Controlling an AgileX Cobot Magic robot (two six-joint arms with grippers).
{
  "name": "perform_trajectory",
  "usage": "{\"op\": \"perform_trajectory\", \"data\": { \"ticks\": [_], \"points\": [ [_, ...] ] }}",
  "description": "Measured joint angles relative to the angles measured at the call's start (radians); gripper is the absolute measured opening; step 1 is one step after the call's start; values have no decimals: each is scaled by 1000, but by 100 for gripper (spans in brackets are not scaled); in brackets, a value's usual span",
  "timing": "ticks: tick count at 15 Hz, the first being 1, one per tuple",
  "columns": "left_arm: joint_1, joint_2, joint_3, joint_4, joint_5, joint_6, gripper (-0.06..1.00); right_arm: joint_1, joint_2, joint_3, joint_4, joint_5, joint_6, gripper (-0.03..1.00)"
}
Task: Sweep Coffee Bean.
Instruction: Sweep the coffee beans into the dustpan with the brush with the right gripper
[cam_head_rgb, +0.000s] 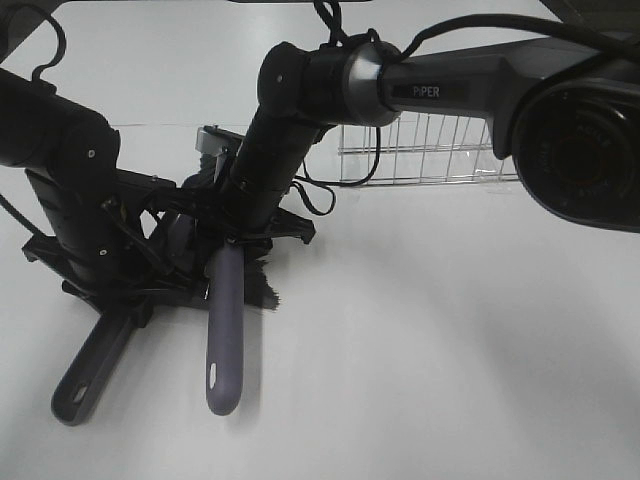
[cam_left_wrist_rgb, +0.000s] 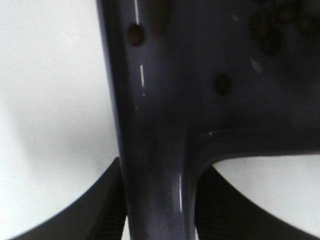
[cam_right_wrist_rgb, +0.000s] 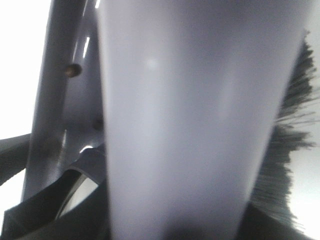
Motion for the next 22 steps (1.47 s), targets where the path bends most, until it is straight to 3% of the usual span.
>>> {"op": "perform_trajectory", "data": {
  "ticks": [5,8,14,16,19,22],
  "points": [
    [-2,0,0,4,-2,31,35,-10,0,-108,46,23,-21,29],
    [-2,0,0,-7,-4,43,35,-10,0,-176,-17,65,-15,29],
    [-2,0,0,-38,-9,45,35,-10,0,-369,-341,273,16,29],
    [-2,0,0,-41,-11,45,35,-10,-4,-396,-473,279,18,29],
    [-2,0,0,-42,-11,64,35,-10,-34,-360,-505,279,23,29],
    [-2,0,0,-43,-8,86,35,-10,-172,-101,-539,283,26,29]
  ]
}}
